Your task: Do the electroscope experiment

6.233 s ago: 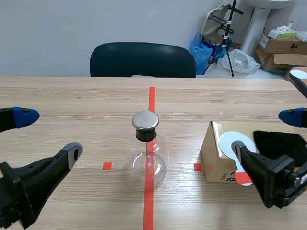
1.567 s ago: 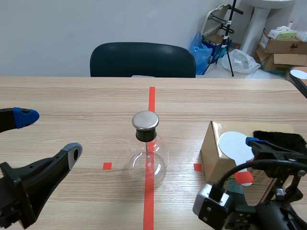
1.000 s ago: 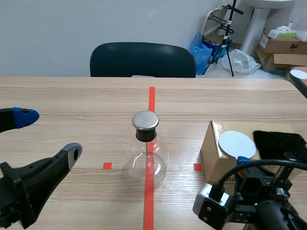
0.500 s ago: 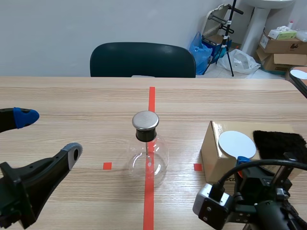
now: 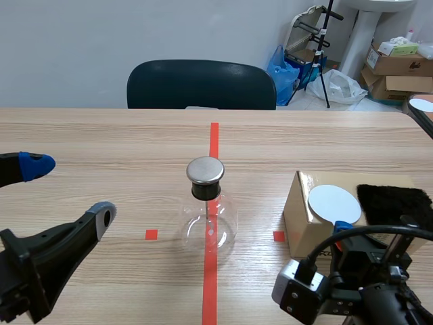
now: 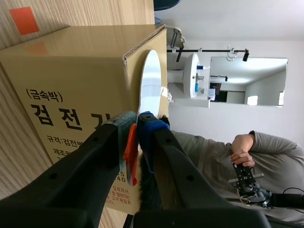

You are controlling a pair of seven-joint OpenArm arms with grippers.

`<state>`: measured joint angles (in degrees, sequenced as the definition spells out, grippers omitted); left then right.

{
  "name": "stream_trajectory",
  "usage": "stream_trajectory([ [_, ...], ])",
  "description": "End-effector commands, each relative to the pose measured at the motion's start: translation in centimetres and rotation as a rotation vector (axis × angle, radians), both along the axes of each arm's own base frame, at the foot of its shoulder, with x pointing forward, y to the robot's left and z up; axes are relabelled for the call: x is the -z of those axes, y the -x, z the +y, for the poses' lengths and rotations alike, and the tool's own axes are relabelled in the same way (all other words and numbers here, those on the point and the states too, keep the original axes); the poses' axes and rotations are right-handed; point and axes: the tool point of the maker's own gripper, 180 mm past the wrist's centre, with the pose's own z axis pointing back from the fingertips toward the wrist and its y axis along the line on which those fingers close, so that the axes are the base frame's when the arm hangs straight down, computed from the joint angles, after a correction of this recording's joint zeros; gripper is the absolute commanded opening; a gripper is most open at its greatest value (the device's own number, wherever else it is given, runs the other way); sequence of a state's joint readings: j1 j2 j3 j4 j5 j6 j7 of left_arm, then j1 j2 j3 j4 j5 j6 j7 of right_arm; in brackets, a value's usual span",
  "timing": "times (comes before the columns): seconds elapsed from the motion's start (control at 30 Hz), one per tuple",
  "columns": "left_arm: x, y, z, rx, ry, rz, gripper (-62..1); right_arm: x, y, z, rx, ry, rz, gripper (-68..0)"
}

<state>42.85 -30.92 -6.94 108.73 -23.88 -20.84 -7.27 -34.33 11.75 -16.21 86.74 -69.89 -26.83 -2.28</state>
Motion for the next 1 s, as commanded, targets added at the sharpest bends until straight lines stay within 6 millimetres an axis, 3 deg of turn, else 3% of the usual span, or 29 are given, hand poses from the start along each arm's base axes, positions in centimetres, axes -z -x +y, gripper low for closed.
stream_trajectory([
  [0.0, -0.83, -0.13, -0.27, 0.000, 0.019, -0.023, 1.4, -0.71, -0.36, -0.31, 0.010, 0.002, -0.026, -66.7],
  [0.97, 0.02, 0.00, -0.20, 0.001, -0.010, 0.015, 1.4, -0.71, -0.36, -0.31, 0.010, 0.002, -0.026, -66.7],
])
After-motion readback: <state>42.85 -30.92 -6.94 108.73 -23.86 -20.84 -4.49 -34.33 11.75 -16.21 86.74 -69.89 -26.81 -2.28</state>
